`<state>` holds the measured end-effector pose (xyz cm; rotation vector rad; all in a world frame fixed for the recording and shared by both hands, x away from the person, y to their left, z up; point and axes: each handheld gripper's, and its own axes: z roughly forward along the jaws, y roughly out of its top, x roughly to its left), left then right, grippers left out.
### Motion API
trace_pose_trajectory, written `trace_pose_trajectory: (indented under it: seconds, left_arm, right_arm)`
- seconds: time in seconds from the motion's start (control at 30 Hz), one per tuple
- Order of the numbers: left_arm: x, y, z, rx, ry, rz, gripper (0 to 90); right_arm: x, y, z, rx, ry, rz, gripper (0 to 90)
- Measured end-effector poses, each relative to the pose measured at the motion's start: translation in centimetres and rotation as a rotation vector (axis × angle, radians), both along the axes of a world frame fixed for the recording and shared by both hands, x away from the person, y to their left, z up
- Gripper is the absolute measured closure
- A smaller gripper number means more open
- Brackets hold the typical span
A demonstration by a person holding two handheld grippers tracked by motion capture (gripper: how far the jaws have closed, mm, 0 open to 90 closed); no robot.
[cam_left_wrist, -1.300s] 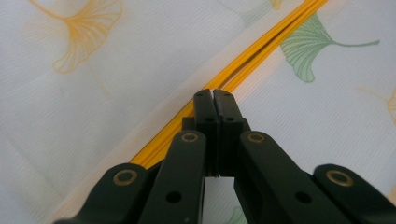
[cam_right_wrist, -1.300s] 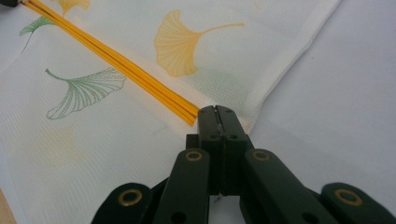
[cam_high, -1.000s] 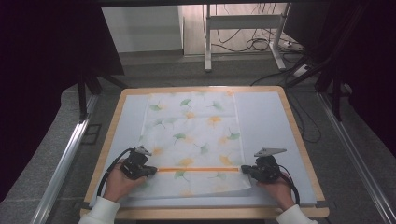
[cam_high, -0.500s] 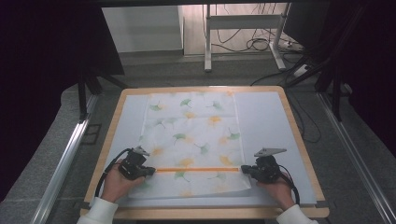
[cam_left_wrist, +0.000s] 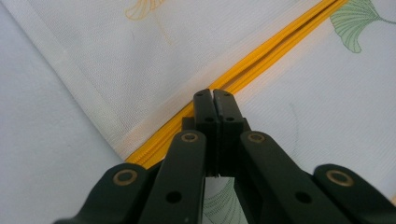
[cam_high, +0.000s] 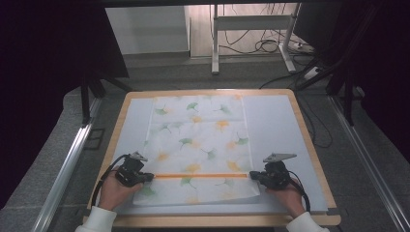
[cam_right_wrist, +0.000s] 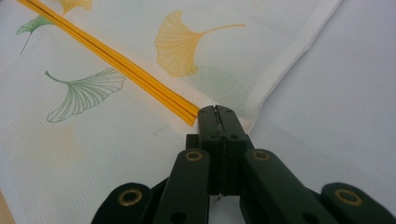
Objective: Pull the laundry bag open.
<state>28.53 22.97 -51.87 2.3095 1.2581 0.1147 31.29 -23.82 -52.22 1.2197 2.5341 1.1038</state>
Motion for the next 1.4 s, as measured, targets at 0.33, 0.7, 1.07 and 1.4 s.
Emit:
trace_pose_trajectory:
  seconds: [0.33, 0.7, 1.07, 1.4]
  left_arm:
    - [-0.2, 0.8, 0.0, -0.003, 0.000, 0.021, 90.0]
    - [-0.4, 1.7, 0.0, -0.014, 0.001, 0.041, 90.0]
    - [-0.4, 2.5, 0.1, -0.005, 0.003, 0.055, 90.0]
    - [-0.9, 4.0, 0.1, -0.014, -0.004, 0.095, 90.0]
  right_arm:
    - [0.0, 0.0, 0.0, 0.000, 0.000, 0.000, 89.5]
    - [0.0, 0.0, 0.0, -0.001, 0.000, 0.001, 89.5]
    - [0.0, 0.0, 0.0, 0.002, -0.001, 0.000, 89.5]
    - [-0.1, 0.1, 0.0, -0.007, -0.009, 0.000, 89.5]
